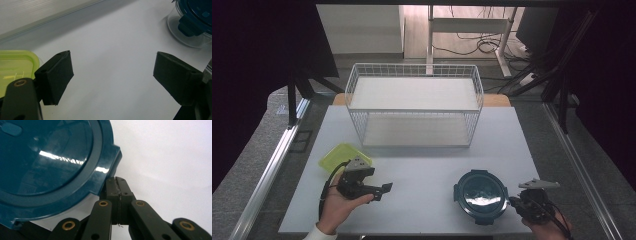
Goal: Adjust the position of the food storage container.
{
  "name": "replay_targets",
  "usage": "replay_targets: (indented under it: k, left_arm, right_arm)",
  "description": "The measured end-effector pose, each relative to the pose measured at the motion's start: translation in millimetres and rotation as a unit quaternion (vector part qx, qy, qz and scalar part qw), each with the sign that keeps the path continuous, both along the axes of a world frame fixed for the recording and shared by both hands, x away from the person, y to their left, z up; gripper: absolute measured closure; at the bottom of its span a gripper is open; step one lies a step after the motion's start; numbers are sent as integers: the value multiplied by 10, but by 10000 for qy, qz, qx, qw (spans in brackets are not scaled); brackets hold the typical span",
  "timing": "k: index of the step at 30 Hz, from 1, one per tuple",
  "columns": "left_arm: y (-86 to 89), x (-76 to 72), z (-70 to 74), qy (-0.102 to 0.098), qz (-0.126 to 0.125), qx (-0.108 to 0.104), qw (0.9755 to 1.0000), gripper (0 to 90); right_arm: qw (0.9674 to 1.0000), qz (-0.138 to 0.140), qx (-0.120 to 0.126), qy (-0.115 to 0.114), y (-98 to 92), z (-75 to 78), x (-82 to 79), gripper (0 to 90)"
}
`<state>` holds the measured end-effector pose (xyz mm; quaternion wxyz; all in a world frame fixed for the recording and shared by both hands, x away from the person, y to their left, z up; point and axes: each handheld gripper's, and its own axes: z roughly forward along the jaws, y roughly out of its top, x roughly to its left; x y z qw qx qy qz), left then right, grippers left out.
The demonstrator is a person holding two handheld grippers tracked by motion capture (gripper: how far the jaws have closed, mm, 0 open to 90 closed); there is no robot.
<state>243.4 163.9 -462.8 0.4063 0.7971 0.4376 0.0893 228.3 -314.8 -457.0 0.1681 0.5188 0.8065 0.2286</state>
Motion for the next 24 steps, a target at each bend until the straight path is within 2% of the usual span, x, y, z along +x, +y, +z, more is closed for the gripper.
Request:
replay_targets:
  k: [2, 4, 9, 10, 11, 12, 17, 24]
  left_arm:
    - [1, -1, 1, -2, -3, 4, 10000, 157]
    - [2, 1, -2, -3, -4, 14, 10000, 157]
    - [4, 11, -17, 12, -8, 35, 10000, 157]
    - [2, 14, -19, 19, -14, 39, 10000, 157]
    - [1, 14, -20, 27, -15, 48, 10000, 157]
    - [-3, 14, -24, 33, -14, 53, 10000, 157]
    - [-4, 16, -30, 38, -17, 60, 10000, 157]
    - [0, 14, -33, 48, -12, 37, 10000, 157]
  right_arm:
    - [10000, -12, -41, 32, 2, -10, 2, 888]
    - [9998, -47, -196, 90, 24, -63, 17, 887]
    - [9997, 46, -147, 189, 64, -94, 27, 887]
    - [9996, 151, -47, 220, 118, -122, 32, 887]
    - [9996, 151, -47, 220, 118, -122, 32, 887]
    - [9995, 221, -79, 227, 205, -159, 52, 887]
    - [9996, 223, -141, 116, 343, -160, 127, 887]
    - [9986, 463, -195, 169, 573, -177, 179, 887]
